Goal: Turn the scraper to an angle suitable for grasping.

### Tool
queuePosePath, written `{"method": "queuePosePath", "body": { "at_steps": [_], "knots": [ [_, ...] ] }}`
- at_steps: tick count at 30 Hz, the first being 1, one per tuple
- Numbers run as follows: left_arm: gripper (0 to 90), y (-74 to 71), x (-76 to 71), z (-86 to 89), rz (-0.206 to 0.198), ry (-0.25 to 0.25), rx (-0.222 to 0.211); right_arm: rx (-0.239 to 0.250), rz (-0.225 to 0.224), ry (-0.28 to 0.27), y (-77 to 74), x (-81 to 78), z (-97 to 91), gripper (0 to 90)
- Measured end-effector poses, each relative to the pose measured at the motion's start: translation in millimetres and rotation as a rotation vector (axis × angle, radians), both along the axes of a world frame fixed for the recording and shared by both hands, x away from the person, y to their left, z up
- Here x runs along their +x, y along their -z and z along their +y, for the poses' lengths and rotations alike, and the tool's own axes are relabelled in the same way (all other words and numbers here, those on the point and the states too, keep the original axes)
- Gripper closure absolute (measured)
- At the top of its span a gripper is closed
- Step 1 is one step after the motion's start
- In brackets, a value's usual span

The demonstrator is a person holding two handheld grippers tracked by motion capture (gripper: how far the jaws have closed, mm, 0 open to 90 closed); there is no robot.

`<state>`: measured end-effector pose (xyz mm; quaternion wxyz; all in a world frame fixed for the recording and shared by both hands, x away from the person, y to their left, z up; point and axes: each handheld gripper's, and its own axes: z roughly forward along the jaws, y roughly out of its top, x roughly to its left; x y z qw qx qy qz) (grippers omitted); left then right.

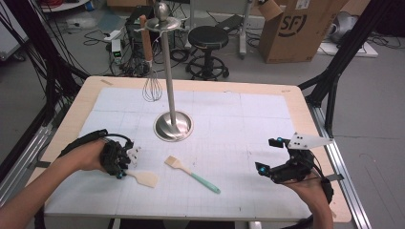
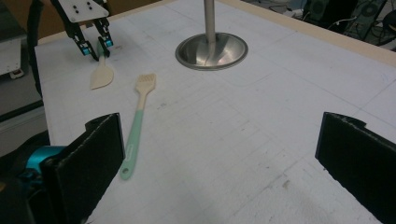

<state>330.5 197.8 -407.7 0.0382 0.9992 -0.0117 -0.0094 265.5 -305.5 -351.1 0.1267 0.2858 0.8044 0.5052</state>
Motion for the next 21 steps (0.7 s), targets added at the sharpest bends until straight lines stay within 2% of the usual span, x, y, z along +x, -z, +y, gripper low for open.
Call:
{"method": "queuePosePath", "body": {
  "at_steps": [3,10,16,18,21],
  "knots": [
    [79.4,0.4,-2.3,-2.2,-0.006,0.047,0.006,0.0,0.002,0.001,0.1,-0.3,0.4,0.0],
    [80.3,-0.6,-2.0,-1.1,0.001,0.038,0.004,0.004,-0.004,-0.001,-0.5,-0.3,-0.3,0.0],
    [80.4,-7.1,-3.7,-1.0,0.012,0.04,-0.049,0.007,-0.003,0.004,-1.7,-1.1,-1.2,0.0],
    [80.3,-11.2,-4.1,0.3,0.028,0.021,-0.073,0.01,-0.007,0.004,-2.6,-1.5,-1.2,0.0],
    [80.3,-19.2,-5.5,2.4,0.024,0.003,-0.103,0.009,-0.012,0.004,-3.9,-2.0,-1.5,0.0]
  ]
}}
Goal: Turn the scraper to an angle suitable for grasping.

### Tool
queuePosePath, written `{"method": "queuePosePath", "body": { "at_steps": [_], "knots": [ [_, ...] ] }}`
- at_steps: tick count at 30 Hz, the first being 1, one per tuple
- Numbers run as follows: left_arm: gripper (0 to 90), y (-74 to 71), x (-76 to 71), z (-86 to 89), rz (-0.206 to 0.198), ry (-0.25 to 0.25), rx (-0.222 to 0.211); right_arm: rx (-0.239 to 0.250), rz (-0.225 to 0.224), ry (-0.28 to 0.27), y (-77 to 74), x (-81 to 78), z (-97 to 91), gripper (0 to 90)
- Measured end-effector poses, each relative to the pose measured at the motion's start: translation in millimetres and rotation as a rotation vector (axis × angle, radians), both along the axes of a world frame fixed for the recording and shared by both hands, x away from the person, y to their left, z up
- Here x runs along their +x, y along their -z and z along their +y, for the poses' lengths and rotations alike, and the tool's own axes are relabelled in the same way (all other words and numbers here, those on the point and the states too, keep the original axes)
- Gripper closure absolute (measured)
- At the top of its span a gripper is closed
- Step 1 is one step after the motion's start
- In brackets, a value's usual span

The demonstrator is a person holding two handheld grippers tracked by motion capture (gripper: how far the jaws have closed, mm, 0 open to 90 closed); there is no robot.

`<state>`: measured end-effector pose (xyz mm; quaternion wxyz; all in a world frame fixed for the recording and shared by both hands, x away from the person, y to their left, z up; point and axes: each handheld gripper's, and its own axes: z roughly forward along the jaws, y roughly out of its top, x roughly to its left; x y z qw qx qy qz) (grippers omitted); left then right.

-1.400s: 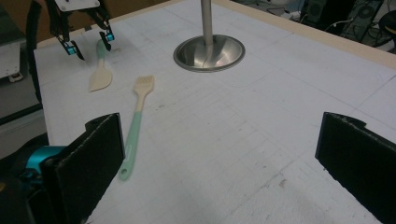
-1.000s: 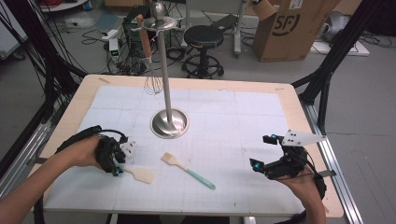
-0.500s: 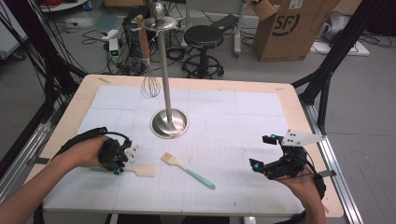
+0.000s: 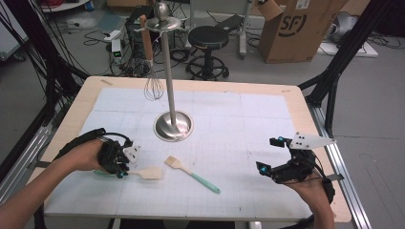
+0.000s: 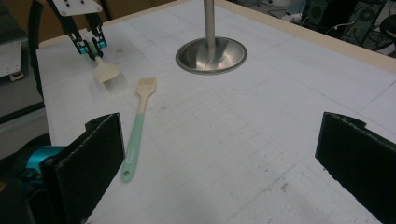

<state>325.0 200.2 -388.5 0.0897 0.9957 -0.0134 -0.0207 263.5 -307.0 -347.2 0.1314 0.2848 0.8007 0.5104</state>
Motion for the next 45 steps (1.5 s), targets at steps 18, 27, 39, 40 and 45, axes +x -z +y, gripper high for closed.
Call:
{"method": "queuePosePath", "body": {
  "at_steps": [18,27,39,40,45],
  "knots": [
    [80.3,-63.1,-10.4,-1.1,-0.044,-0.085,-0.183,0.008,-0.029,-0.01,-8.9,-4.1,1.5,0.0],
    [80.3,-84.5,-10.4,-8.4,-0.049,-0.117,-0.26,0.014,-0.037,-0.009,-12.3,-5.9,-0.2,0.0],
    [80.3,-99.9,-13.8,-35.2,-0.018,-0.125,-0.356,0.016,-0.052,-0.009,-16.2,-7.8,-0.3,0.0],
    [80.3,-100.4,-14.0,-38.2,-0.02,-0.127,-0.363,0.016,-0.056,-0.012,-16.4,-7.7,-0.3,0.0],
    [80.3,-100.0,-11.5,-58.1,-0.011,-0.121,-0.39,0.017,-0.06,-0.013,-18.4,-9.3,-1.0,0.0]
  ]
}}
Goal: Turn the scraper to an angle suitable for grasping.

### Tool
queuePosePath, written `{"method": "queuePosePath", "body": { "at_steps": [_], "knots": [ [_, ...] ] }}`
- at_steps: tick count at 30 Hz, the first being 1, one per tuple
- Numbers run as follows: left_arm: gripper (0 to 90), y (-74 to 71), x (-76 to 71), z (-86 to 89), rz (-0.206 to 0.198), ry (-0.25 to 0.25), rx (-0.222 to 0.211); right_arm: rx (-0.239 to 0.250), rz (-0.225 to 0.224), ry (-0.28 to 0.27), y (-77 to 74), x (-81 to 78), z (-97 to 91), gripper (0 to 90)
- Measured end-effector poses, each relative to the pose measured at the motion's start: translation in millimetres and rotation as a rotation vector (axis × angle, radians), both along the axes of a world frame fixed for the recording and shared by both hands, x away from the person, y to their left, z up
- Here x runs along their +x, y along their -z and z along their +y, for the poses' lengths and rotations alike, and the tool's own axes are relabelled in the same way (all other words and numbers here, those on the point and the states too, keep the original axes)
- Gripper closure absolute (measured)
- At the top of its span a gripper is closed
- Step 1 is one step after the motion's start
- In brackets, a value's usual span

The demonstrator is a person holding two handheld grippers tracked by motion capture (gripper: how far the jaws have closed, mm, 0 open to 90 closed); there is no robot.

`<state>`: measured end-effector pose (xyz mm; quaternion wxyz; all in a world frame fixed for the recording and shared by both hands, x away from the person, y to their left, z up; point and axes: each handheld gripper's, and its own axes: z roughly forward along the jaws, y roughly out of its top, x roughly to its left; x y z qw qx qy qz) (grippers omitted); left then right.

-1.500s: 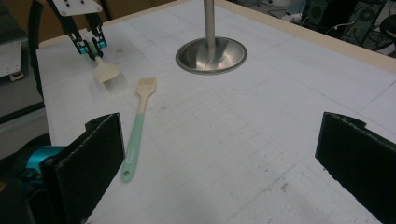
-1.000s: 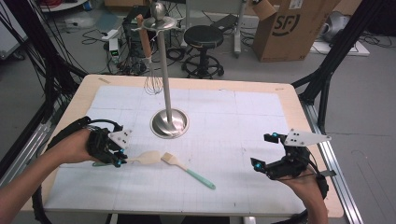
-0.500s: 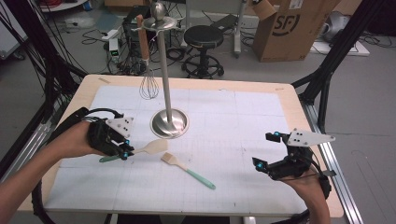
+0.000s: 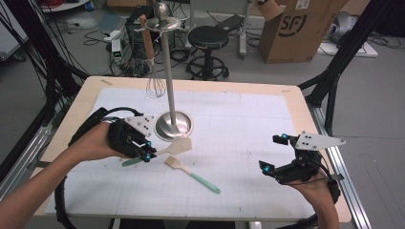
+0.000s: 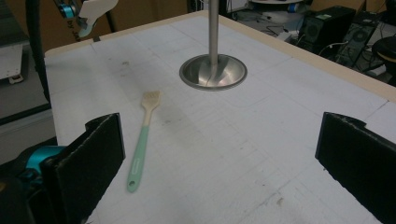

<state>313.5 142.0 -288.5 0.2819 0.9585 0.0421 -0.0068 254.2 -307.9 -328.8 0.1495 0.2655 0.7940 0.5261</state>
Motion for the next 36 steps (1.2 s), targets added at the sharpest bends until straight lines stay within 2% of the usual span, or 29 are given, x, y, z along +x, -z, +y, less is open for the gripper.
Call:
{"method": "queuePosePath", "body": {
  "at_steps": [1,7,11,20,22,27,33,36],
  "knots": [
    [80.3,1.2,0.5,-4.4,0.016,-0.002,-0.017,-0.001,-0.005,-0.001,-0.2,0.1,-0.4,0.0],
    [80.3,7.4,4.0,-18.1,0.02,0.0,-0.039,0.003,-0.001,0.006,-0.3,-0.1,-3.1,0.0],
    [80.3,11.4,5.4,-24.8,0.019,-0.009,-0.069,0.006,0.002,0.006,-0.1,0.2,-2.8,0.0],
    [80.3,22.7,8.5,-45.3,0.003,-0.009,-0.09,0.003,-0.002,0.006,0.2,0.3,-2.7,0.0],
    [80.3,27.1,10.3,-50.9,0.011,-0.018,-0.11,0.001,-0.003,0.003,0.3,0.5,-2.5,0.0],
    [80.3,41.1,14.2,-63.0,0.013,-0.005,-0.096,0.006,-0.004,0.004,0.1,0.3,-2.4,0.0],
    [80.3,53.4,17.8,-75.1,0.008,-0.004,-0.104,0.003,0.004,0.005,1.2,0.8,-2.3,0.0],
    [80.3,59.8,19.8,-81.3,0.015,0.0,-0.122,0.0,0.005,0.003,2.4,2.0,-1.6,0.0]
  ]
}}
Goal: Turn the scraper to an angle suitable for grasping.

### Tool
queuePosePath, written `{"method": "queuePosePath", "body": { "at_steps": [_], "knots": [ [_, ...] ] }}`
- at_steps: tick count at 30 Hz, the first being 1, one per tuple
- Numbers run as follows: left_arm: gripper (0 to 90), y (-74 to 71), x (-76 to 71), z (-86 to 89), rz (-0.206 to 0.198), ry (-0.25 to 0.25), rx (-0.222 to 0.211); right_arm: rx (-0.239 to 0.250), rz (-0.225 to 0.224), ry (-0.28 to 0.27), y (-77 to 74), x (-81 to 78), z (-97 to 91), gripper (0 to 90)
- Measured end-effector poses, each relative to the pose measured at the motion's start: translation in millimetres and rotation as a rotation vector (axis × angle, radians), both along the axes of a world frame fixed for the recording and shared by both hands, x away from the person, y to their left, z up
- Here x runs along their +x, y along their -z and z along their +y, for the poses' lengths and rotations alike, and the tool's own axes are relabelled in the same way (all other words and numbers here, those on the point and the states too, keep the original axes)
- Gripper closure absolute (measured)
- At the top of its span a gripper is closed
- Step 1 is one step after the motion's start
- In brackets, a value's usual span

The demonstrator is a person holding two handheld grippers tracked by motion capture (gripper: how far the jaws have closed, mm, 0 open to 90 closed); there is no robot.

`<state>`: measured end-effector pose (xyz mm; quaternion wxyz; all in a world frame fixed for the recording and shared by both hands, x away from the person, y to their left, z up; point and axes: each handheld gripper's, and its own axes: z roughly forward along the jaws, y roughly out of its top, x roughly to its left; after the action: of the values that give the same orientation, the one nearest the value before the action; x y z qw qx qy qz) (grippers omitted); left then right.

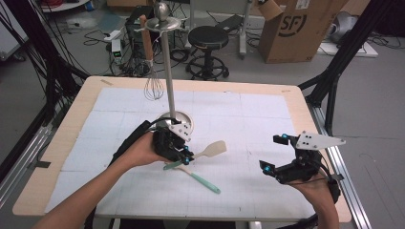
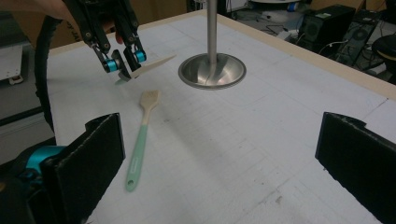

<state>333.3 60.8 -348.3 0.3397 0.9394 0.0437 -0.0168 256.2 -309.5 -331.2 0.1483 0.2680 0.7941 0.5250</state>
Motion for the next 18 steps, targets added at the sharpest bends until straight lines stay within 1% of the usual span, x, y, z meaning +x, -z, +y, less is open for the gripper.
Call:
{"method": "queuePosePath", "body": {
  "at_steps": [1,2,7,12,14,15,18],
  "knots": [
    [80.3,1.7,1.2,-1.7,0.004,0.009,0.003,0.002,0.001,0.001,0.3,0.2,0.2,0.0],
    [80.3,4.1,1.4,-4.1,0.008,0.007,-0.005,0.002,0.005,0.003,0.4,0.1,0.3,0.0],
    [80.2,10.0,0.8,-17.9,0.018,0.02,0.015,0.0,0.007,0.002,0.3,0.0,-0.1,0.0],
    [80.3,13.2,0.9,-29.4,0.008,0.023,0.03,0.001,0.001,0.001,-0.7,-0.3,-0.9,0.0],
    [80.3,15.2,1.7,-33.5,0.013,0.027,0.033,0.001,0.0,0.001,-0.7,-0.4,-0.4,0.0],
    [80.3,16.4,1.5,-35.5,0.008,0.025,0.038,0.003,0.001,0.0,-0.7,-0.4,-0.1,0.0],
    [80.3,20.4,1.6,-39.8,0.007,0.041,0.039,0.002,-0.002,-0.003,-1.3,-0.7,0.2,0.0]
  ]
}}
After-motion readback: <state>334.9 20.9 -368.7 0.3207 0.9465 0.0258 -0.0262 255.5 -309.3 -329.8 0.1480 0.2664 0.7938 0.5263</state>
